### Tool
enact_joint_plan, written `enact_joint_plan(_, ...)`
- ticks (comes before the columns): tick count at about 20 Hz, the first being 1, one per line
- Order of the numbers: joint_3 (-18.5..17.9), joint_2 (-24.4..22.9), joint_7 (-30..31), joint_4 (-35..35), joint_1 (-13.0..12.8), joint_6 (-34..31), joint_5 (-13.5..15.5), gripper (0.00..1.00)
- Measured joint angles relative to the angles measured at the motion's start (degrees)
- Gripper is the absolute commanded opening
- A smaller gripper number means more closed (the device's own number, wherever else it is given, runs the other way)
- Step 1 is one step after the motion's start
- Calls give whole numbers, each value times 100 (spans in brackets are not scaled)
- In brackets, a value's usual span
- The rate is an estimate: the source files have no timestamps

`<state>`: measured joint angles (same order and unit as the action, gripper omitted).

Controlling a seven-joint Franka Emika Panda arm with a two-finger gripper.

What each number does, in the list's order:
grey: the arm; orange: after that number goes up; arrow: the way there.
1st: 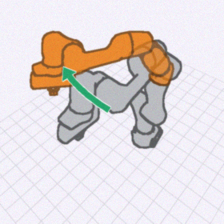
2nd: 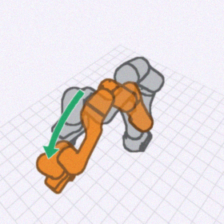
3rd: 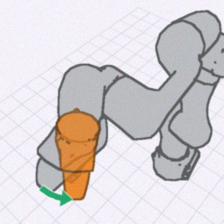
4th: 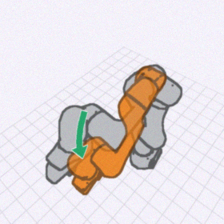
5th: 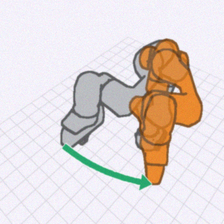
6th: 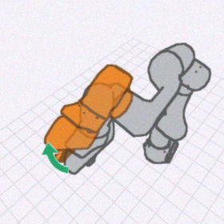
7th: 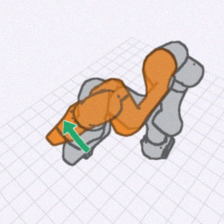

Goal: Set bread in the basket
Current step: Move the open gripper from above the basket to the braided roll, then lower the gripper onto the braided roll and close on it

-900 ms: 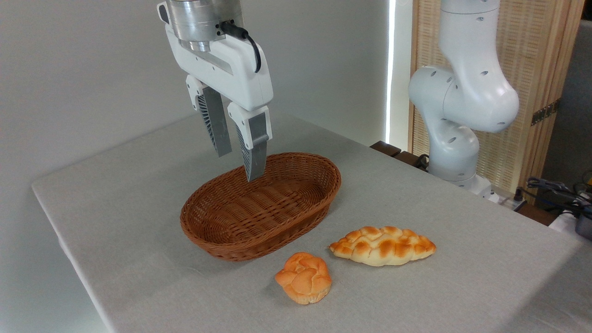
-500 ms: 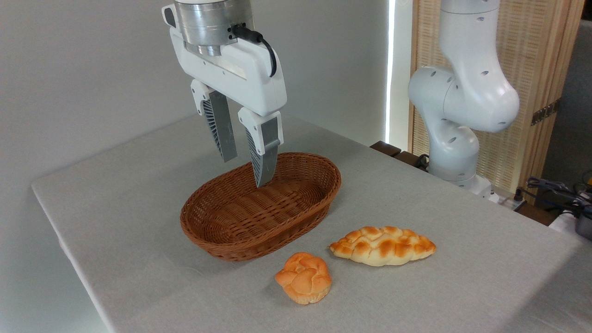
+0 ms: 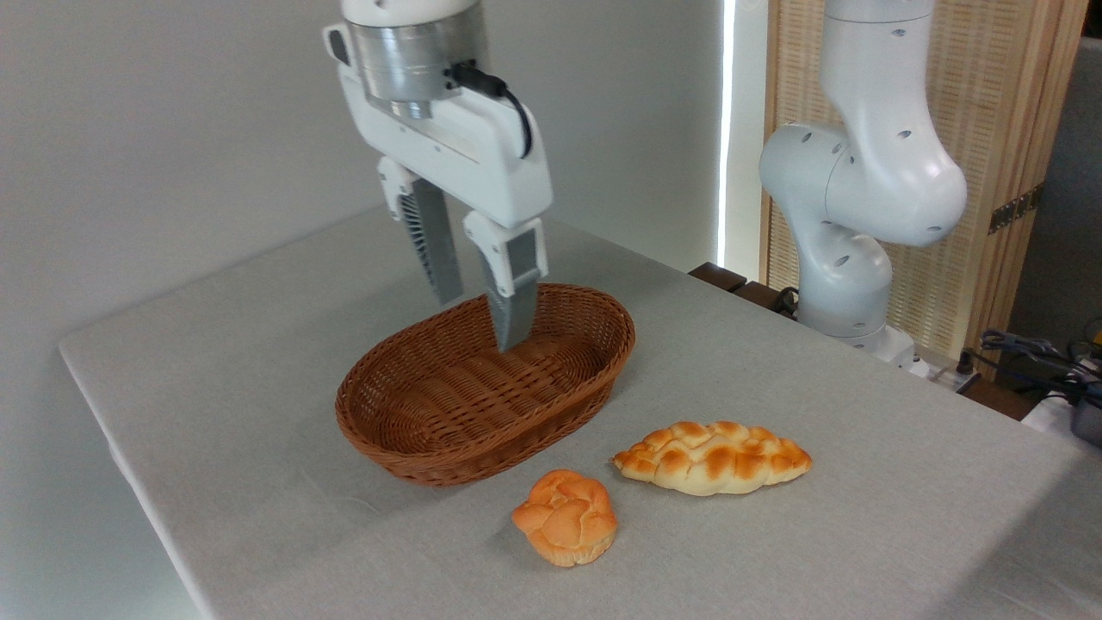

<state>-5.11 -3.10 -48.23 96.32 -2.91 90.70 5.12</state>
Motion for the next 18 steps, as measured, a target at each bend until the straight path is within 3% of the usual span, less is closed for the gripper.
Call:
enact_joint_plan(3, -10, -604, -555, 814, 222, 108, 0, 100)
enact_joint_plan(6, -40, -1235, -1595, 1605, 534, 143, -47, 100)
enact_joint_plan(9, -54, -1685, -2575, 2300, 644, 326, -491, 100)
enact_joint_plan(15, -46, -1865, -3946, 3408, 643, 1406, -1198, 98)
enact_joint_plan(18, -45, -1832, -4395, 3777, 643, 1535, -1421, 94)
